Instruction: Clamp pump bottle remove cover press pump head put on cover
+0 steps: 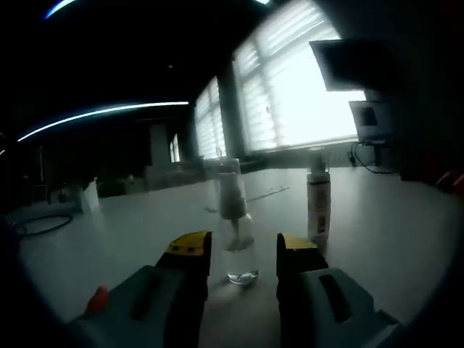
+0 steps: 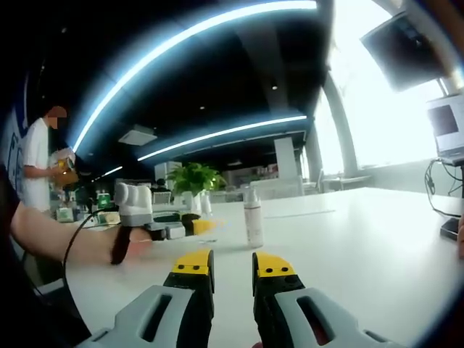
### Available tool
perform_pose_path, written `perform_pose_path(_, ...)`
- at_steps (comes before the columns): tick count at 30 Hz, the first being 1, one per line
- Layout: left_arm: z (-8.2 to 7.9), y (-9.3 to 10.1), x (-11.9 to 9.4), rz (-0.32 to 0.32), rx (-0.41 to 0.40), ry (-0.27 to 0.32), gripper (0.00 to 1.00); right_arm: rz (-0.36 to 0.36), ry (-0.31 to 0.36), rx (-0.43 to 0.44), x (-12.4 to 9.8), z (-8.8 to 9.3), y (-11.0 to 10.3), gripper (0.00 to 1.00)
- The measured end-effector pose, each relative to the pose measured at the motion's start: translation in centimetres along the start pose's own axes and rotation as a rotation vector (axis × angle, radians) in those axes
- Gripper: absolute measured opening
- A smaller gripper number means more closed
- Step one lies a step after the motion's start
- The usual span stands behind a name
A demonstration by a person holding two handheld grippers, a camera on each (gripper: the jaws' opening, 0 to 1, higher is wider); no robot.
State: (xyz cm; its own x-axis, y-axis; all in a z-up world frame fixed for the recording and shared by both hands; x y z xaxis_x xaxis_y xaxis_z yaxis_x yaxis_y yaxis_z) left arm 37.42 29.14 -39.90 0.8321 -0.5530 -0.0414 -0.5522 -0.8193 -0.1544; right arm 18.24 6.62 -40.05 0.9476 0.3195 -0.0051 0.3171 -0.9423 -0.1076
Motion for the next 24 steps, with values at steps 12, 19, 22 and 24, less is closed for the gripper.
perform_pose_path(12,-1.0,0.5,-3.2,0.033,-0.023,0.096,0.31,-0.002,-0.001,-0.004,0.0,0.0,0.0,0.16)
perform_pose_path(19,-1.0,1.4,-5.2,0.055,-0.04,0.05,0.35,0.005,0.001,-0.007,-0.1,0.0,0.0,0.16)
perform_pose_path(22,-1.2,1.7,-6.3,0.076,-0.057,0.062,0.35,0.006,-0.001,-0.008,-0.1,0.0,0.1,0.16)
perform_pose_path(24,-1.3,1.9,-7.0,0.09,-0.069,0.065,0.35,0.006,0.0,-0.006,-0.1,-0.1,0.1,0.16)
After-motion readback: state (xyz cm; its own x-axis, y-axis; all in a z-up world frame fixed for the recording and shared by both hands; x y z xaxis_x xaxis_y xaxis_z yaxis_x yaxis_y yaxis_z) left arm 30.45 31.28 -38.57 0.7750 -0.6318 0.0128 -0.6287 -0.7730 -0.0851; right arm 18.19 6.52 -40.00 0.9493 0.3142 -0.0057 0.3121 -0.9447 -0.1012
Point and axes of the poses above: the point that each gripper's makers call its tool centre point, and the gripper's own axes: x roughly forward along the fingers, y roughly to its right, z roughly out of its underside, the point moved 9 cm from there along -x, roughly backward along the fingers, and after that the axes turned 3 degrees about -y, right-handed, at the moved point
